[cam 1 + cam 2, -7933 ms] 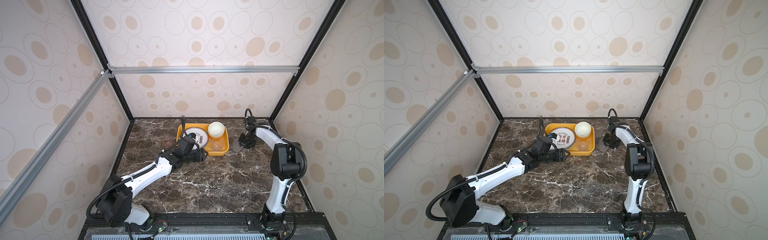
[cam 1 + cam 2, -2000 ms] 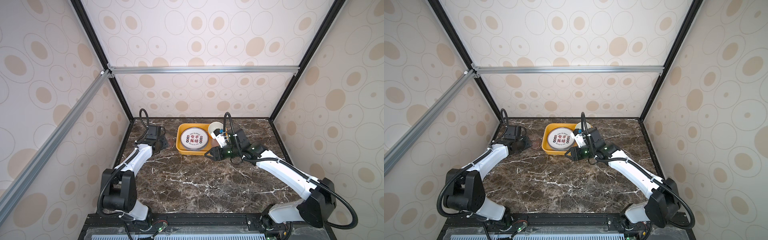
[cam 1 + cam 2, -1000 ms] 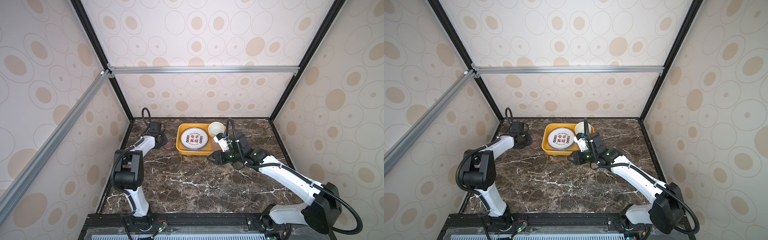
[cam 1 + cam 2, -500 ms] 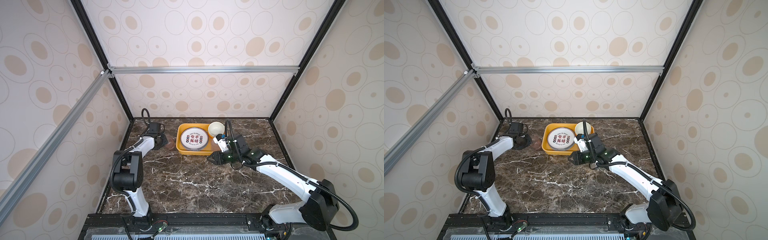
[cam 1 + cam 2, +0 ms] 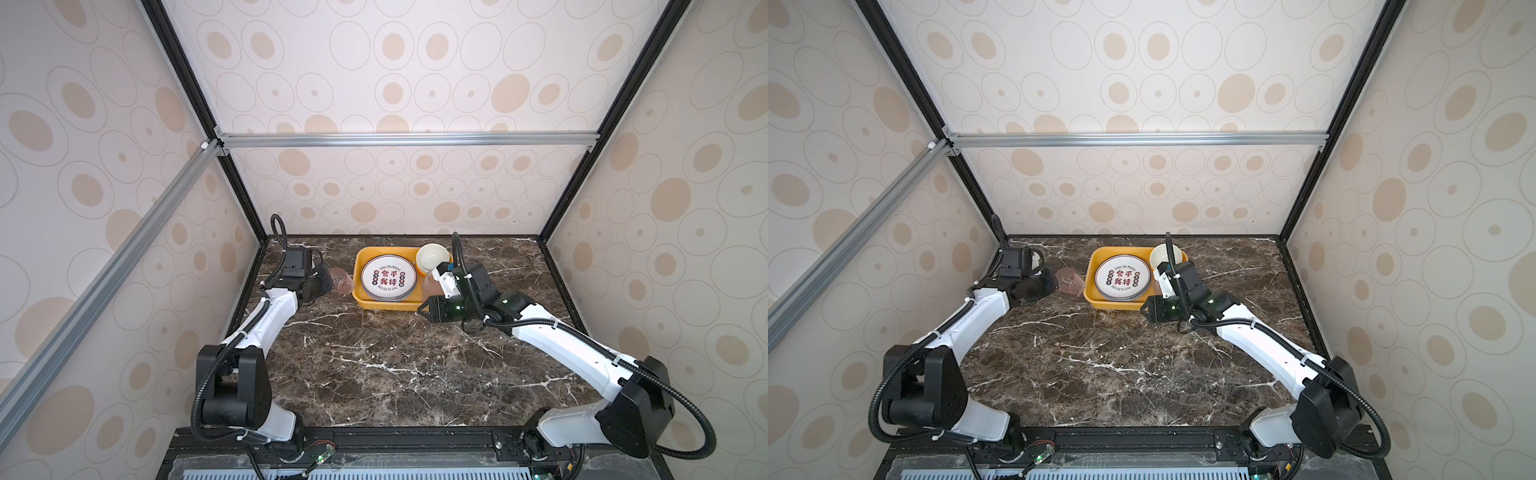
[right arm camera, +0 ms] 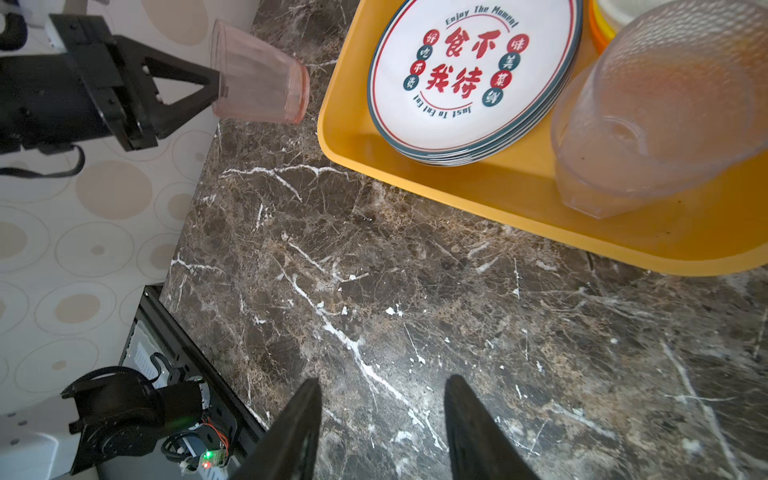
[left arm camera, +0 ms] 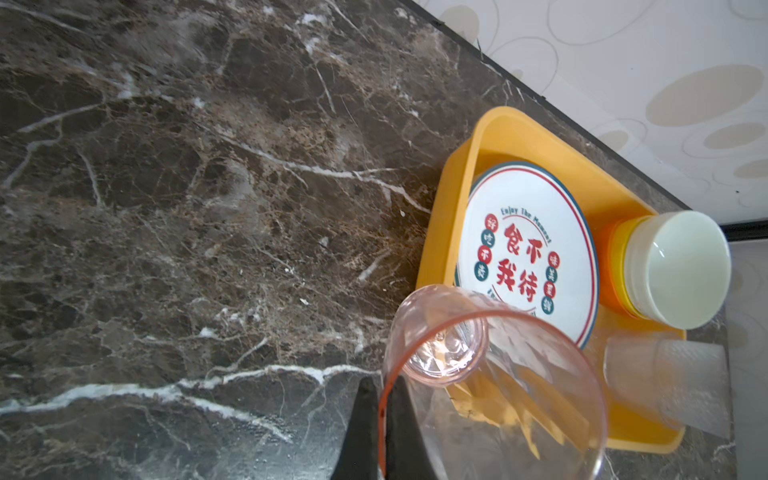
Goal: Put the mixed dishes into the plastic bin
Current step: 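Carry the pink cup toward the right gripper while the right gripper grasps it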
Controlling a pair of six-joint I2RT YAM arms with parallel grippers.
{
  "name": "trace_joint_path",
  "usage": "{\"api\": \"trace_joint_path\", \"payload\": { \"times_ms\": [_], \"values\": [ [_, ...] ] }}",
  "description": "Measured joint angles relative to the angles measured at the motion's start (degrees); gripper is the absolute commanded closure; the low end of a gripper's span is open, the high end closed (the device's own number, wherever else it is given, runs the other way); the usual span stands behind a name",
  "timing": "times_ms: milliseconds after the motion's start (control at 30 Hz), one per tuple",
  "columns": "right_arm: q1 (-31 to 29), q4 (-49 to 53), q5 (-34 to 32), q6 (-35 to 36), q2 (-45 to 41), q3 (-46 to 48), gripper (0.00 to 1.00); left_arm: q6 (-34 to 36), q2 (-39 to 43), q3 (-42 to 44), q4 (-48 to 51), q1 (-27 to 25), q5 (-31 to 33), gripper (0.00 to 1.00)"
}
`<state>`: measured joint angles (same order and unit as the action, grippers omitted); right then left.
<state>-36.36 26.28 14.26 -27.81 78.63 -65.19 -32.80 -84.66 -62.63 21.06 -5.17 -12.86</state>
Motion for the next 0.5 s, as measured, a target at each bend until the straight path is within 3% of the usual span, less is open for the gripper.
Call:
{"api": "trace_joint_path", "payload": {
  "times_ms": [200,500],
  "values": [
    [0.0,4.9,-3.4,-1.4,0.6,-4.2,0.47,-0.3,3.8,1.2,1.4,-4.7,-1.4,1.0],
    [0.0,17.2,-7.0,-4.2,7.3,-18.5,0.48,-1.3,5.4,1.0,2.2,-15.1,-1.3,1.0]
  ]
}}
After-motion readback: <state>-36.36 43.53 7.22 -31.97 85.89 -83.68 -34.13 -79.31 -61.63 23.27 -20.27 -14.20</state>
